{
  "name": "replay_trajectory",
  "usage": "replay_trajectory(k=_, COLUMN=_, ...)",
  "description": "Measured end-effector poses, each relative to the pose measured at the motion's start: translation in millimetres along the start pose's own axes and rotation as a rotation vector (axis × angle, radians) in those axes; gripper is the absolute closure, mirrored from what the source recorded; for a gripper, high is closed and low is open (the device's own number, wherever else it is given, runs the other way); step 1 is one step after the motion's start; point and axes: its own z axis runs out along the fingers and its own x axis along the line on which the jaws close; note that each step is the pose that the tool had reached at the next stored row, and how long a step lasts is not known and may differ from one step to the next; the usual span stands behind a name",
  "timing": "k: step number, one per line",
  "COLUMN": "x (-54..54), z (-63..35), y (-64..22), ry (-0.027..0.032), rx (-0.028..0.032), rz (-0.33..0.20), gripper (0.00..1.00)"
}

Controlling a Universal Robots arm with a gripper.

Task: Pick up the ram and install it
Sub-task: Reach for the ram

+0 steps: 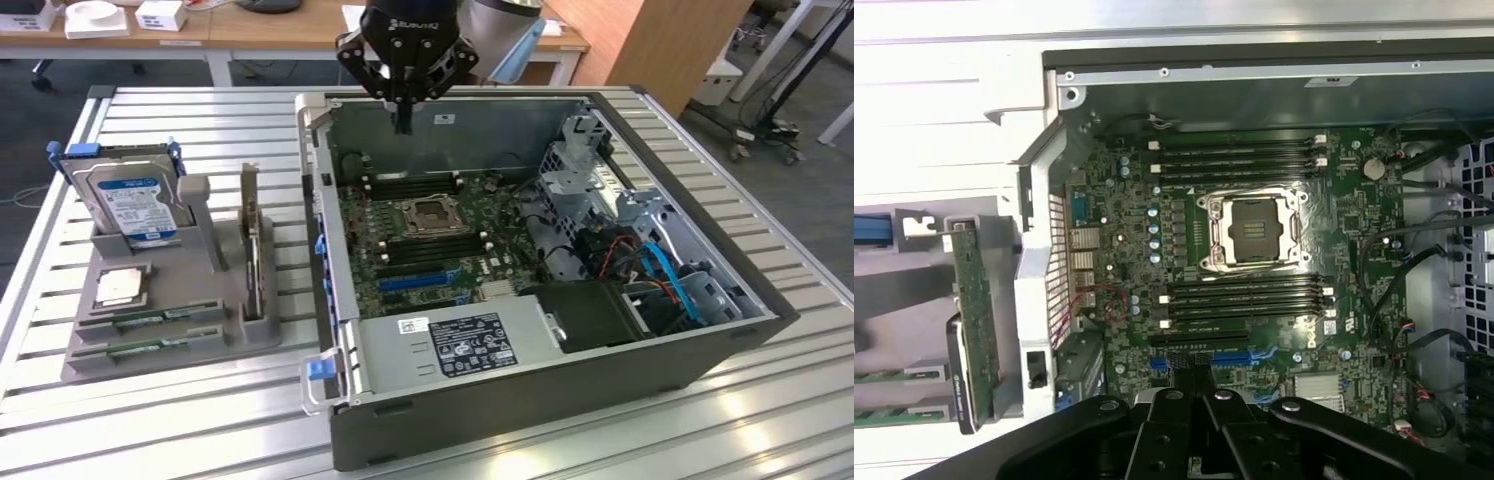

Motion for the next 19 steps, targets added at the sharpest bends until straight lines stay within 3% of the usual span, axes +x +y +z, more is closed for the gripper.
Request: replay_trajectory(k=19, x=47.9, z=0.7, y=-3.7, ry=0.0002, rx=0.0, rz=0.0, gripper=0.9)
